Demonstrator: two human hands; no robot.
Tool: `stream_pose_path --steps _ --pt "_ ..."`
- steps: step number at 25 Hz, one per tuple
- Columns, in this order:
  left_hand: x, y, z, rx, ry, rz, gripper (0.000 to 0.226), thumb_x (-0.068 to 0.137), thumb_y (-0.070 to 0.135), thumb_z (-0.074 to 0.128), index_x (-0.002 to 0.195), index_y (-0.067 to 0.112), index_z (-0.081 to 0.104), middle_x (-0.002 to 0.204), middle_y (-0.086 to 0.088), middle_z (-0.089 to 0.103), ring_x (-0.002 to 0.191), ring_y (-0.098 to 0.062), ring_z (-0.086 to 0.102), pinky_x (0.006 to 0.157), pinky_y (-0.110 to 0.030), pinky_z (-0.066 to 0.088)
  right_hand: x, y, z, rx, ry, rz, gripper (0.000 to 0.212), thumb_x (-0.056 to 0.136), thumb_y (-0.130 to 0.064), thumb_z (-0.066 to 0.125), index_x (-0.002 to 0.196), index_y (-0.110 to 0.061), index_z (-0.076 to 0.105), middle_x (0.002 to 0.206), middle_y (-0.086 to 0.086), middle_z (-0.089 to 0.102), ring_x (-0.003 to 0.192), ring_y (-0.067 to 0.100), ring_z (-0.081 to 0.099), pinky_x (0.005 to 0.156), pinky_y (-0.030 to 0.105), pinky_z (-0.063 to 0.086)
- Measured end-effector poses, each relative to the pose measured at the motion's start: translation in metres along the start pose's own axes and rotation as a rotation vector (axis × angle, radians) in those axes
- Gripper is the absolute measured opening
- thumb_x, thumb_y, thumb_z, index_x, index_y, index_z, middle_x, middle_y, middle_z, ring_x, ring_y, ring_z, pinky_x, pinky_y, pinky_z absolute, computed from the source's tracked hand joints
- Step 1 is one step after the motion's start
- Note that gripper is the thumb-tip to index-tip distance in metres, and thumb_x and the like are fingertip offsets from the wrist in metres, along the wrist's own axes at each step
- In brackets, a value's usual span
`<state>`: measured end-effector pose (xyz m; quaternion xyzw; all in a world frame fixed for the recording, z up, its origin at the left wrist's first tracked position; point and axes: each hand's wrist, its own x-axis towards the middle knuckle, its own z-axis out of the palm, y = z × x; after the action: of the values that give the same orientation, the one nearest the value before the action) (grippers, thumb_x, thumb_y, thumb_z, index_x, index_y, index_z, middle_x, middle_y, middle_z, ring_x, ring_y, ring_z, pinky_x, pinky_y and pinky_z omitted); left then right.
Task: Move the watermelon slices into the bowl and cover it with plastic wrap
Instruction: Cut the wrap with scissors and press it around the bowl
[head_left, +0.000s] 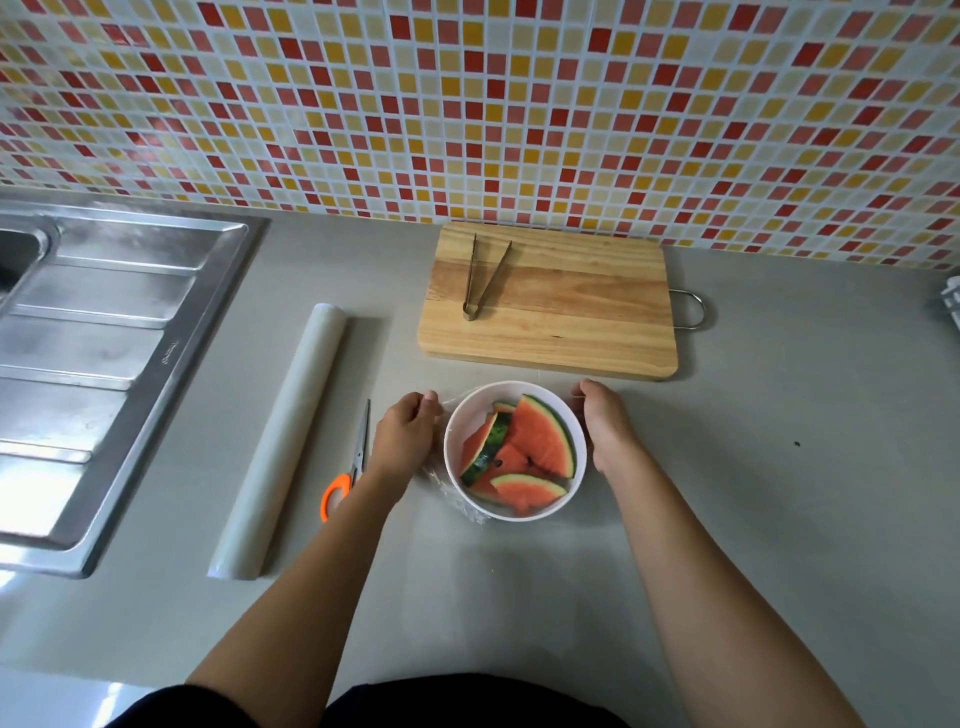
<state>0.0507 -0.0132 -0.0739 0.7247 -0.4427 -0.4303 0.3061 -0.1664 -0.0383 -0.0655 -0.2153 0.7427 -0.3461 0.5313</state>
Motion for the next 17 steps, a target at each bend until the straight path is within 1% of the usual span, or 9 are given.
stream_pose_path --steps 2,4,5,7,9,11,12,14,17 --pt "0.005 0.004 -0.003 -0.211 -0.062 -0.105 0.031 0.093 0.027 0.042 0.066 0.014 0.052 0.069 -0.007 0.054 0.062 -0.02 0.046 0.058 -0.03 0.036 -0.005 -0.005 -0.003 0.097 -0.057 0.094 0.029 0.09 -0.025 0.033 0.071 -0.016 0.052 0.047 -0.003 0.051 0.043 0.015 0.044 0.046 0.023 0.034" --pt "0.005 0.014 -0.004 -0.448 -0.105 -0.256 0.028 0.089 0.024 0.039 0.067 0.01 0.051 0.07 -0.014 0.055 0.059 -0.022 0.046 0.053 -0.029 0.036 -0.007 -0.011 -0.005 0.087 -0.129 0.128 0.043 0.091 -0.039 0.028 0.073 -0.014 0.057 0.039 -0.006 0.048 0.033 0.012 0.04 0.042 0.021 0.029" --pt "0.005 0.019 -0.005 -0.493 -0.129 -0.316 0.033 0.089 0.029 0.038 0.068 0.009 0.054 0.065 -0.012 0.058 0.054 -0.021 0.048 0.05 -0.026 0.036 -0.007 -0.014 -0.006 0.052 -0.181 0.133 0.053 0.091 -0.052 0.027 0.07 -0.014 0.06 0.04 -0.005 0.051 0.034 0.013 0.044 0.044 0.022 0.032" --pt "0.006 0.025 -0.006 -0.392 -0.224 -0.338 0.052 0.09 0.049 0.037 0.067 0.01 0.063 0.051 -0.002 0.059 0.043 -0.015 0.048 0.045 -0.023 0.036 -0.01 -0.018 -0.006 -0.062 -0.258 0.116 0.065 0.084 -0.07 0.032 0.063 -0.018 0.064 0.045 -0.003 0.058 0.039 0.015 0.053 0.048 0.023 0.038" --pt "0.006 0.031 -0.007 -0.189 -0.297 -0.233 0.051 0.087 0.054 0.045 0.068 0.012 0.067 0.05 0.004 0.057 0.041 -0.01 0.046 0.043 -0.022 0.036 -0.013 -0.02 -0.007 -0.149 -0.265 0.079 0.05 0.084 -0.061 0.048 0.061 -0.02 0.064 0.043 -0.005 0.057 0.033 0.011 0.051 0.038 0.018 0.036" --pt "0.005 0.033 -0.005 -0.122 -0.296 -0.101 0.038 0.089 0.044 0.052 0.072 0.013 0.065 0.052 0.006 0.056 0.047 -0.011 0.049 0.043 -0.022 0.039 -0.014 -0.021 -0.008 -0.142 -0.227 0.061 0.035 0.085 -0.045 0.059 0.063 -0.018 0.064 0.041 -0.006 0.057 0.029 0.009 0.048 0.031 0.014 0.03" --pt "0.005 0.033 -0.004 -0.126 -0.268 -0.064 0.035 0.091 0.041 0.052 0.073 0.014 0.062 0.055 0.006 0.056 0.051 -0.012 0.05 0.044 -0.022 0.04 -0.013 -0.02 -0.007 -0.116 -0.208 0.063 0.032 0.085 -0.042 0.061 0.064 -0.018 0.064 0.04 -0.006 0.057 0.029 0.009 0.048 0.03 0.014 0.03" --pt "0.004 0.034 -0.001 -0.107 -0.216 -0.034 0.037 0.094 0.045 0.047 0.077 0.015 0.06 0.067 0.001 0.06 0.057 -0.015 0.055 0.048 -0.025 0.044 -0.012 -0.02 -0.004 -0.042 -0.182 0.072 0.03 0.085 -0.043 0.061 0.066 -0.02 0.066 0.041 -0.006 0.058 0.033 0.011 0.051 0.036 0.017 0.037" --pt "0.004 0.032 -0.002 0.003 -0.207 -0.024 0.044 0.09 0.055 0.043 0.081 0.019 0.066 0.077 0.0 0.066 0.067 -0.018 0.063 0.051 -0.024 0.048 -0.013 -0.016 0.0 0.085 -0.152 0.086 0.029 0.084 -0.043 0.061 0.066 -0.021 0.068 0.043 -0.006 0.058 0.04 0.014 0.054 0.046 0.023 0.043"
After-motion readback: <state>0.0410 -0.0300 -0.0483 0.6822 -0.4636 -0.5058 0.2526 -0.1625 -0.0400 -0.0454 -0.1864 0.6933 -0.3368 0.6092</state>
